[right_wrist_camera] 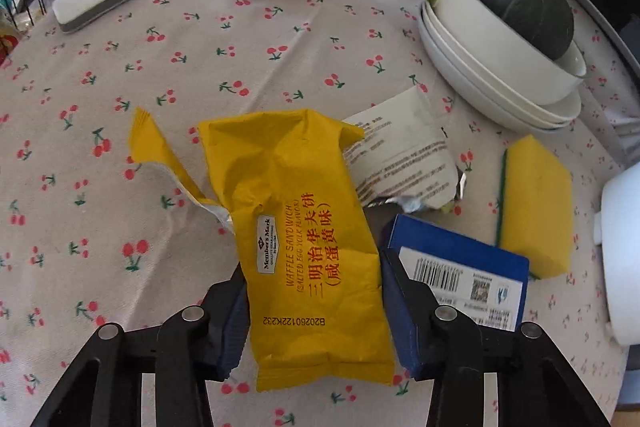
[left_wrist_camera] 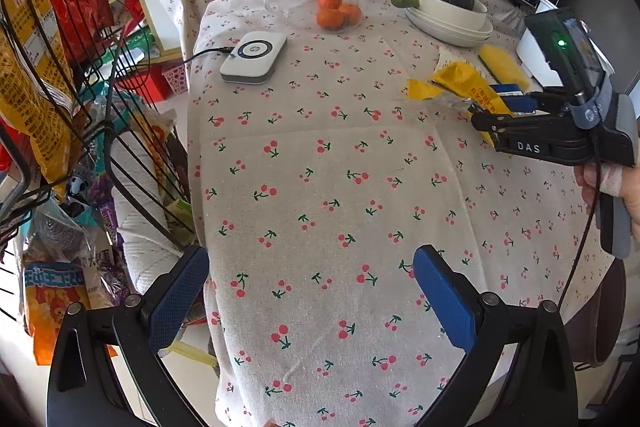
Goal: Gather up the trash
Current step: 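Grasp the blue-and-white box with the left gripper while the right gripper lifts the packet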
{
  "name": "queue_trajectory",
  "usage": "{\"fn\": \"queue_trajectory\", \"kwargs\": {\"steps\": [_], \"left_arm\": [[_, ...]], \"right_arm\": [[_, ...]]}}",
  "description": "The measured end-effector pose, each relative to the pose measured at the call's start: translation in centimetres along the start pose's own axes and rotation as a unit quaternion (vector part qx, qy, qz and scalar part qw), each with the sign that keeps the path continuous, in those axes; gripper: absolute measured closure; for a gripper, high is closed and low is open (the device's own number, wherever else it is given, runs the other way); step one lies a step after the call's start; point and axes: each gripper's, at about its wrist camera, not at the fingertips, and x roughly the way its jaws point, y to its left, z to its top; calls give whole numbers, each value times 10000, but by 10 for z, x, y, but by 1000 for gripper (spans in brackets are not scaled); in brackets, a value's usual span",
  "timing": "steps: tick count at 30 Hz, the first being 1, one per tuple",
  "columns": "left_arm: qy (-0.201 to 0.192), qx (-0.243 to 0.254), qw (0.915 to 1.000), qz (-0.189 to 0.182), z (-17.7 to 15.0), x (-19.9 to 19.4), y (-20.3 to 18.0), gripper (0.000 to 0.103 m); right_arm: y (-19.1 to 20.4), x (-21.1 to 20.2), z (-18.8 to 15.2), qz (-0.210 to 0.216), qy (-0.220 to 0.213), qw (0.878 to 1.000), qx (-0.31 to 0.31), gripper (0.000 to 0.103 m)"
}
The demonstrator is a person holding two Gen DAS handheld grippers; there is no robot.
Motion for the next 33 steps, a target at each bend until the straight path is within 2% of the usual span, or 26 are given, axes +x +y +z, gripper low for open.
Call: {"fn": "queue_trajectory", "kwargs": {"steps": [6, 9, 16, 19, 23, 27, 31, 33], "left_arm": [[3, 73, 9999, -73, -4, -4, -8, 0], [-13, 129, 9998, -141, -4, -6, -16, 0], [-88, 445, 9979, -455, 14, -10, -57, 0], [-77, 812, 9945, -662, 30, -1, -85, 0], [-133, 1558, 9852, -702, 56, 22, -131, 0], [-226, 2301, 9701, -742, 92, 49, -177, 0], [-298, 2786, 9565, -813, 122, 74, -220, 1], [-331, 3088, 9468, -847, 132, 84, -240, 5]], "right_arm": [[7, -46, -31, 232, -178, 9987, 418, 55], [2, -74, -56, 203, -273, 9975, 622, 55], [-33, -113, -128, 42, -149, 9910, 1329, 55], [-54, -126, -158, 17, -140, 9849, 1723, 55], [-88, -134, -188, 81, -168, 9735, 2281, 55], [-120, -132, -211, 283, -281, 9605, 2754, 55], [-145, -126, -225, 208, -197, 9592, 2813, 55], [-154, -125, -233, 192, -180, 9588, 2829, 55]]}}
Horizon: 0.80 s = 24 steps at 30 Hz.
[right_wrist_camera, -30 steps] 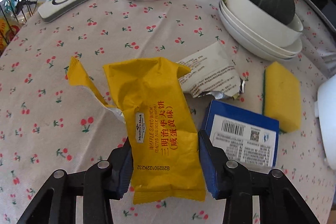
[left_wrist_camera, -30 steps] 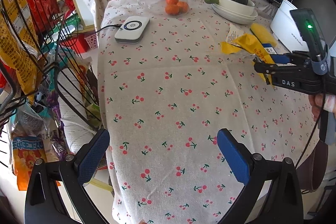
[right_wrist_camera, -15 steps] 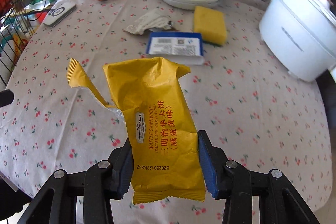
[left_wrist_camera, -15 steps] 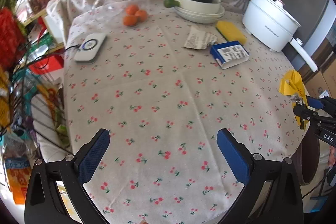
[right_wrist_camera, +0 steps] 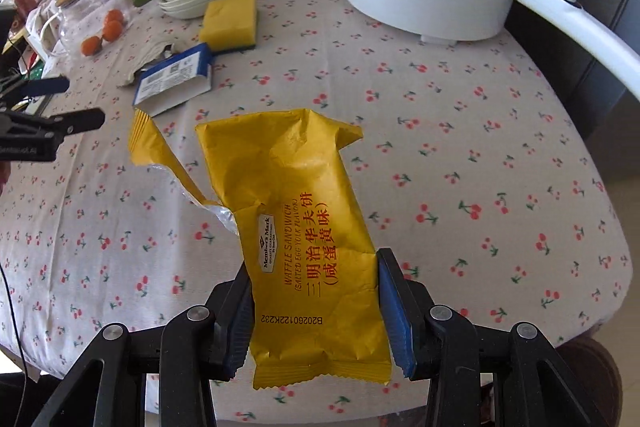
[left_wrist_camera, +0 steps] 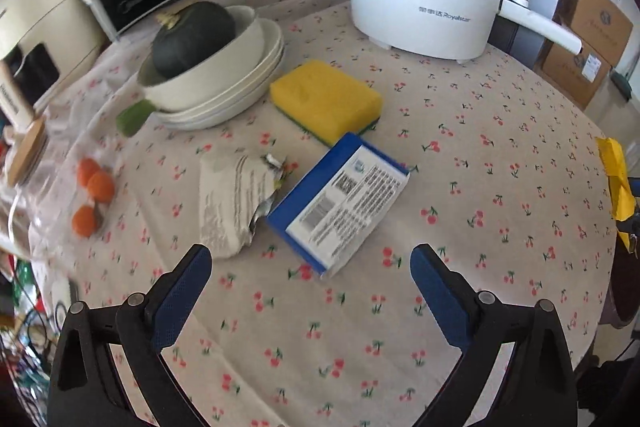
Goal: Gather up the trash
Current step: 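Grasp the blue-and-white box with the left gripper while the right gripper lifts the packet, then carry the box and yellow packet over the brown bin with both grippers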
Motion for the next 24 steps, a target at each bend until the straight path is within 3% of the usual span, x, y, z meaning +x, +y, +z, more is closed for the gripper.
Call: {"fn": "queue_trajectory", "kwargs": {"steps": [9, 14, 20, 24], "left_arm": [[380, 920, 9950, 2, 31, 55, -21, 14], [312, 265, 9985, -375, 27, 56, -12, 25], [332, -190, 9985, -402, 0, 37, -22, 41], [354, -465, 9979, -274, -28, 19, -32, 41]], "right_arm": [[-44, 10, -15, -86, 193, 9996, 189, 54], [-51, 8, -22, -121, 246, 9994, 204, 54], [-45, 5, -26, -115, 268, 9994, 187, 54], [-37, -2, -34, -144, 276, 9993, 182, 54]]}}
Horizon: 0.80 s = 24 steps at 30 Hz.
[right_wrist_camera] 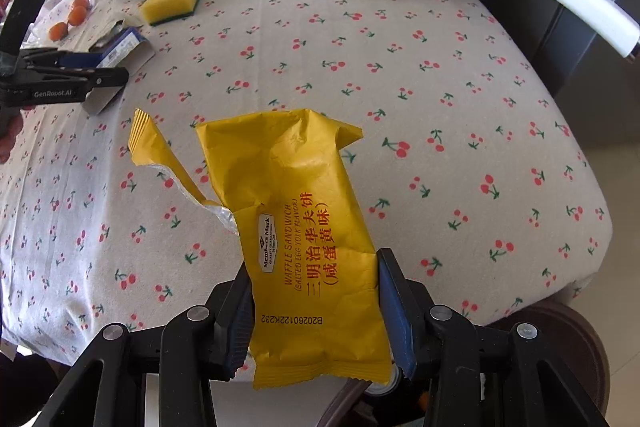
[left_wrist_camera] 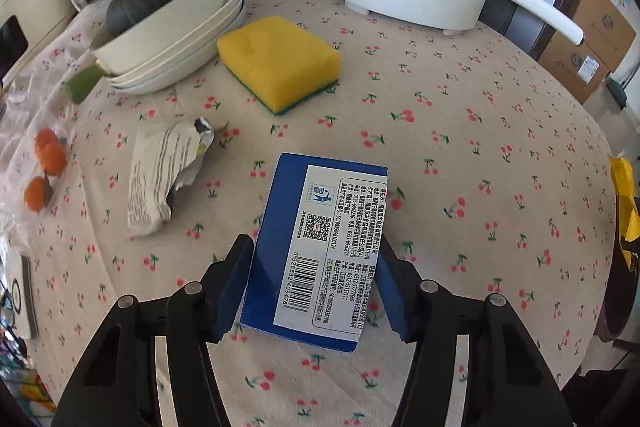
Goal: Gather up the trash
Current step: 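Carry the box and yellow packet over the brown bin with both grippers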
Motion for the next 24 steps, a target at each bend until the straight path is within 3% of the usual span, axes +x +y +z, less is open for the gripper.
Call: {"fn": "queue_trajectory", "kwargs": {"steps": [9, 18, 24], "left_arm": [[-4, -1070, 9942, 73, -70, -50, -15, 43], [-101, -1390, 9901, -177, -131, -106, -39, 43], [-241, -1423, 9887, -404, -154, -126, -51, 43]], "right_arm": [[11, -25, -14, -61, -142, 9997, 185, 54], [30, -55, -49, -86, -203, 9994, 278, 54], [34, -75, -79, -5, -398, 9977, 553, 54]]}}
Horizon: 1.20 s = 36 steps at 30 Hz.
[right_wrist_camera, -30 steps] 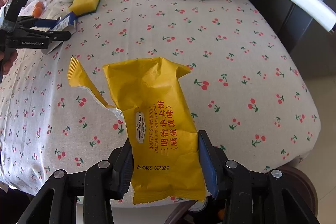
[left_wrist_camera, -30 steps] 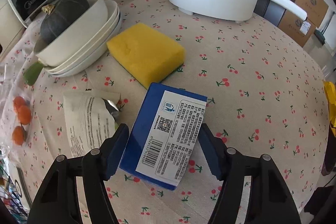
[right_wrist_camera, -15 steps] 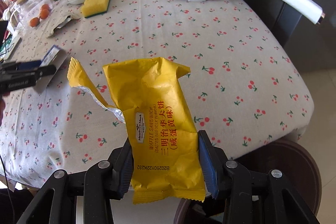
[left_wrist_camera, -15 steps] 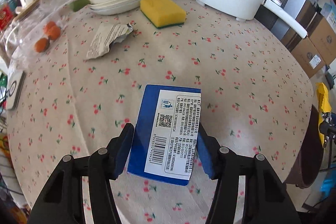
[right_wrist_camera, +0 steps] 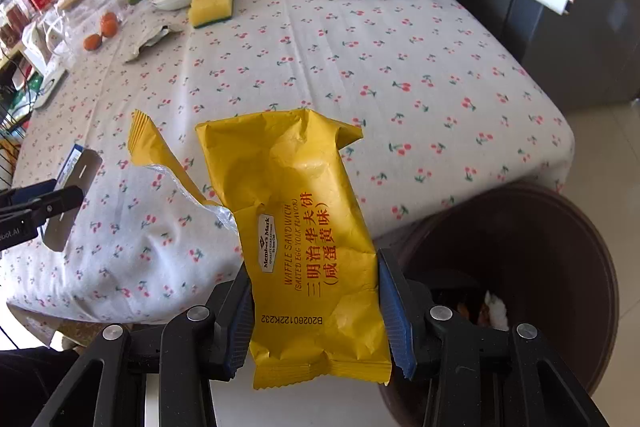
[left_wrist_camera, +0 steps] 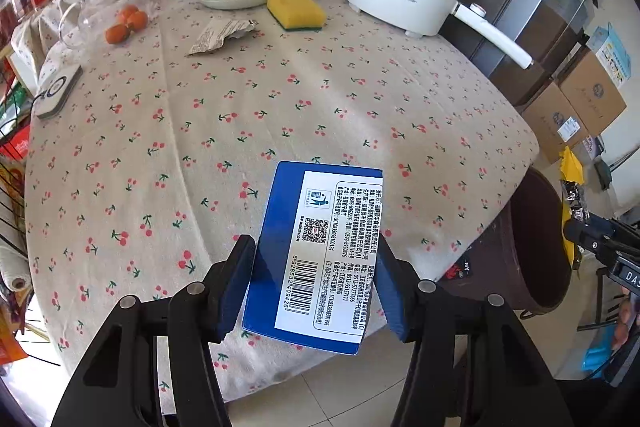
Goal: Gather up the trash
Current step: 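Carry the box and yellow packet over the brown bin with both grippers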
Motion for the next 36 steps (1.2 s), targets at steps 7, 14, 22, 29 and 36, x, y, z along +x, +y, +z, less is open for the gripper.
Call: {"fn": "queue_trajectory", "kwargs": {"steps": [7, 14, 22, 29, 36], "left_arm": [[-22, -82, 9991, -404, -13, -10, -19, 43], [-87, 265, 9982, -523, -16, -11, -57, 43], [51, 795, 9943, -709, -24, 7, -121, 42], [76, 1406, 9850, -995, -33, 23, -189, 42], [164, 1839, 9750, -1241, -43, 50, -251, 42]], "right_arm": [[-12, -18, -25, 106, -170, 9990, 407, 54], [-40, -44, -43, -107, -422, 9972, 603, 54], [-91, -54, -69, -401, -365, 9938, 975, 54], [-130, -68, -94, -602, -394, 9892, 1277, 54], [-169, -72, -122, -851, -232, 9836, 1573, 54]]}}
